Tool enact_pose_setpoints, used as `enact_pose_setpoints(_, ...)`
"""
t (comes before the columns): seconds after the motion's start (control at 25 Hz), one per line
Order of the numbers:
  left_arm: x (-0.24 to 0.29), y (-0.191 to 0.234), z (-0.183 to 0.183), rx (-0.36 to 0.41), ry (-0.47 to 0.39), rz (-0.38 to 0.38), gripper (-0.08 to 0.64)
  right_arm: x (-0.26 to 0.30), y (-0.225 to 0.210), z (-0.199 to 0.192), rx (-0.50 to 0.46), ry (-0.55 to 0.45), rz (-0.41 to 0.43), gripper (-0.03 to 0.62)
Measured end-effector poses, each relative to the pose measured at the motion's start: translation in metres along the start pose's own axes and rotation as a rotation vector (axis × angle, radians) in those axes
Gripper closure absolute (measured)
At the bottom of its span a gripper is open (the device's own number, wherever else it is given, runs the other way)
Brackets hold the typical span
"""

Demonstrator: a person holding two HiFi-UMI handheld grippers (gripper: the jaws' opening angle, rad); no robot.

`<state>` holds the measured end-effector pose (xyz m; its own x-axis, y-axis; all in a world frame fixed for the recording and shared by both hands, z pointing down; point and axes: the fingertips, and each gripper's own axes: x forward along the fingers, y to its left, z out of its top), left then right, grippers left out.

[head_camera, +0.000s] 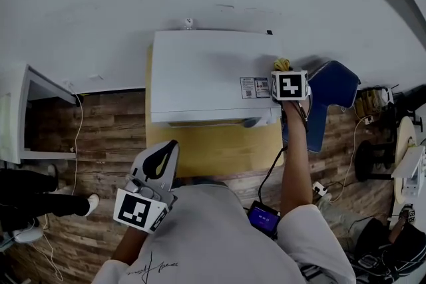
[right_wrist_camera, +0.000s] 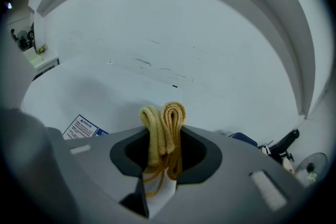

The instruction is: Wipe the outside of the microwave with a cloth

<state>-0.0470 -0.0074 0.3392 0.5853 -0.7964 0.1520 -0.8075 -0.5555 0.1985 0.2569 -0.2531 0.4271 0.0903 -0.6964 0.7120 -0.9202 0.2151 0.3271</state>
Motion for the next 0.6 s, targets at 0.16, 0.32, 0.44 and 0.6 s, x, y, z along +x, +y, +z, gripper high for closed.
enact_pose_setpoints(0.16,-0.011,0.005,-0.001,-0.008,-0.005,-0.010,0.560,-0.002,0.011,0.004,0.000,-0.001,-0.002,0.474)
enact_pose_setpoints(0.32,-0.019,0.009,-0.001,-0.016,-0.009,-0.021,0.560,-0.005,0.024,0.006,0.000,0.005,-0.001,0.474)
enact_pose_setpoints(0.44,-0.025,0.012,-0.002,-0.019,-0.014,-0.027,0.560,-0.006,0.036,0.010,-0.011,0.002,0.001,0.474)
enact_pose_setpoints(0.6,-0.032,0.018,0.000,-0.028,-0.022,-0.033,0.560,-0.009,0.052,0.014,-0.015,0.007,0.004,0.474)
